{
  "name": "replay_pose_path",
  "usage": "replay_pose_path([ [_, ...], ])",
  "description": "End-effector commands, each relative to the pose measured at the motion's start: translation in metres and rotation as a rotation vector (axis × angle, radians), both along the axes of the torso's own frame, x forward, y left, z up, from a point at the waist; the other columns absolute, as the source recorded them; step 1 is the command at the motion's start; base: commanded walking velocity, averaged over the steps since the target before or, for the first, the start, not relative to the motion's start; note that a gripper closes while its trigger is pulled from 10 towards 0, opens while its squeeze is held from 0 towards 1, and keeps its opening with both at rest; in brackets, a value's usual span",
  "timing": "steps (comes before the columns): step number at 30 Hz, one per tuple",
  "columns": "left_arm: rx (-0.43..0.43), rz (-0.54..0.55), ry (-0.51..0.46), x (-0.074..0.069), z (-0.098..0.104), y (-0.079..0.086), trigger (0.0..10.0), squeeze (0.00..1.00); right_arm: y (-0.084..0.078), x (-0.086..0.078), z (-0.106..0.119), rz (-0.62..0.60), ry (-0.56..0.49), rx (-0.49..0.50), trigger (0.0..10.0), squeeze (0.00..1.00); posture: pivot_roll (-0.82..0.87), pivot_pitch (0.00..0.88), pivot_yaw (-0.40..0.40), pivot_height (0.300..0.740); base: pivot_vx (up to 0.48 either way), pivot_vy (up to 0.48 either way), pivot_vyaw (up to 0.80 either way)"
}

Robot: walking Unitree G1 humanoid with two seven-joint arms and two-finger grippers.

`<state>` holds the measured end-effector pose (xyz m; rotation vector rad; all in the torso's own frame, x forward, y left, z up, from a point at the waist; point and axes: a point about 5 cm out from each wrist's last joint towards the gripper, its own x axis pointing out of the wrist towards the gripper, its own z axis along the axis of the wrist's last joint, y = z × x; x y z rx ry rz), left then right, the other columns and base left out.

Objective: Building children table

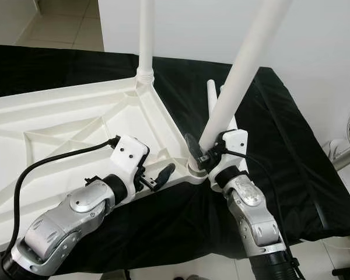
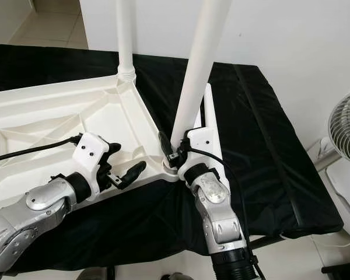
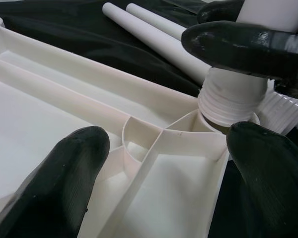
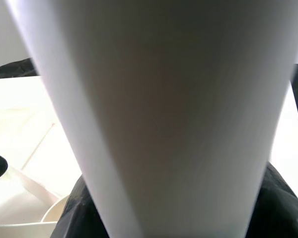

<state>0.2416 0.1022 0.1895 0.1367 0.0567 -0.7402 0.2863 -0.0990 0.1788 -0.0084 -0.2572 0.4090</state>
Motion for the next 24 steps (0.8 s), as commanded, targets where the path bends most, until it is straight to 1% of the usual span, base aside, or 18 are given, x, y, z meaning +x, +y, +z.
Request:
replay_pose_path([
  [1,0.011,-0.313,0.047,-0.013,-0.002,-0.009,10.0,0.00,-0.002,-0.004,-0.006,-0.013,0.024,-0.004,10.0,0.00,0.12,0.167,-0.104,0.740,0.000,0.000,0.00],
  [5,0.011,-0.306,0.052,-0.012,-0.001,-0.007,10.0,0.00,0.001,-0.008,-0.013,0.005,0.047,-0.030,10.0,0.00,0.12,0.173,-0.100,0.740,0.000,0.000,0.00],
  [8,0.013,-0.303,0.053,-0.012,-0.001,-0.007,10.0,0.00,0.005,-0.010,-0.016,0.041,0.056,-0.058,10.0,0.00,0.12,0.181,-0.091,0.740,0.000,0.000,0.00],
  [10,0.014,-0.300,0.053,-0.012,-0.001,-0.006,10.0,0.00,0.009,-0.011,-0.018,0.087,0.064,-0.084,10.0,0.00,0.13,0.185,-0.091,0.740,0.000,0.000,0.00],
  [13,0.014,-0.299,0.053,-0.012,0.000,-0.006,10.0,0.00,0.012,-0.013,-0.020,0.129,0.075,-0.106,10.0,0.00,0.13,0.187,-0.090,0.740,0.000,0.000,0.00],
  [16,0.016,-0.294,0.052,-0.011,0.001,-0.005,10.0,0.00,0.011,-0.015,-0.021,0.155,0.080,-0.133,10.0,0.00,0.13,0.190,-0.090,0.740,0.000,0.000,0.00],
  [20,0.014,-0.289,0.055,-0.011,0.001,-0.004,10.0,0.00,0.005,-0.016,-0.022,0.165,0.085,-0.162,10.0,0.00,0.13,0.192,-0.090,0.740,0.000,0.000,0.00],
  [24,0.015,-0.288,0.056,-0.011,0.001,-0.004,10.0,0.00,0.002,-0.016,-0.023,0.172,0.097,-0.158,10.0,0.00,0.13,0.192,-0.090,0.740,0.000,0.000,0.00],
])
